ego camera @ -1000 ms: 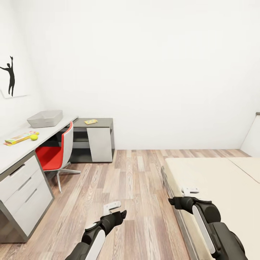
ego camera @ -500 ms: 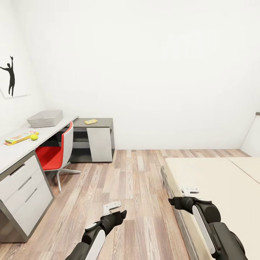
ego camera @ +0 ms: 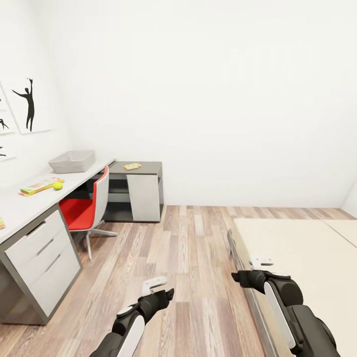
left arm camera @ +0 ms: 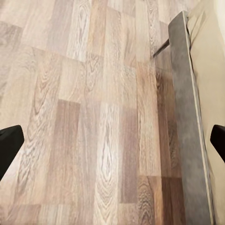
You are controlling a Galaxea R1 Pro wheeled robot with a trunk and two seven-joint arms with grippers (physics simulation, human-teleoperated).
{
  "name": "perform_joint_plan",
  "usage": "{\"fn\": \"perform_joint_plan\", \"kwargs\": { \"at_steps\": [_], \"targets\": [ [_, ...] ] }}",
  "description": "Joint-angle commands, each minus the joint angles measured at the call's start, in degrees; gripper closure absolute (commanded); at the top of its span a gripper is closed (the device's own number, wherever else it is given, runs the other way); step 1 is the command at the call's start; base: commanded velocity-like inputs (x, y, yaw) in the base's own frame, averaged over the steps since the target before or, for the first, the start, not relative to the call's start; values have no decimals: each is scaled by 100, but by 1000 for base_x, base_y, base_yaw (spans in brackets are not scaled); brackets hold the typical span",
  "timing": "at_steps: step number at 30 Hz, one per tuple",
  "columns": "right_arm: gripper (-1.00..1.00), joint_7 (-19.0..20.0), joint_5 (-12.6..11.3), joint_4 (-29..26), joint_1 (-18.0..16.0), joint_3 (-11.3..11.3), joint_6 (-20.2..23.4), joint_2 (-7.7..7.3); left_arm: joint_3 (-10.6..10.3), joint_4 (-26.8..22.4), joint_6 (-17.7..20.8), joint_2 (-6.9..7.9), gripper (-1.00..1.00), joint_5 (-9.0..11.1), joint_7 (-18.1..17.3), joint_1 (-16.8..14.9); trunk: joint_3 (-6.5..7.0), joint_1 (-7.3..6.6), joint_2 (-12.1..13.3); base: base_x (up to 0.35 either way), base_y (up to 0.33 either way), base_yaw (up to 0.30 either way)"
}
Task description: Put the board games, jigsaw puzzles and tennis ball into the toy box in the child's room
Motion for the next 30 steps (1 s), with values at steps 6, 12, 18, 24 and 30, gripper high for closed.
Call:
{"fn": "perform_joint_plan", "kwargs": {
  "at_steps": [6,12,18,24,30],
  "targets": [
    [-100,-2,-26,12,-5,-4,24,-11,-11,-6,18,1,-100,60,56,-4,-6,0,-4,0,0,62],
    [-100,3,-26,42,-5,-34,20,-15,-9,-5,22,1,-100,60,50,-4,-6,0,-4,-86,0,23],
    [-100,8,-28,54,-5,-52,19,-17,-4,-4,19,1,-100,62,34,-5,-6,0,-4,-131,0,7],
    [-100,9,-26,57,-5,-56,19,-17,-4,-5,18,1,-100,61,28,-4,-6,0,-4,-47,0,2],
    [-100,10,-36,57,-5,-67,17,-17,-4,-5,18,1,-100,60,26,-4,-6,0,-4,-15,0,1]
  ]
}}
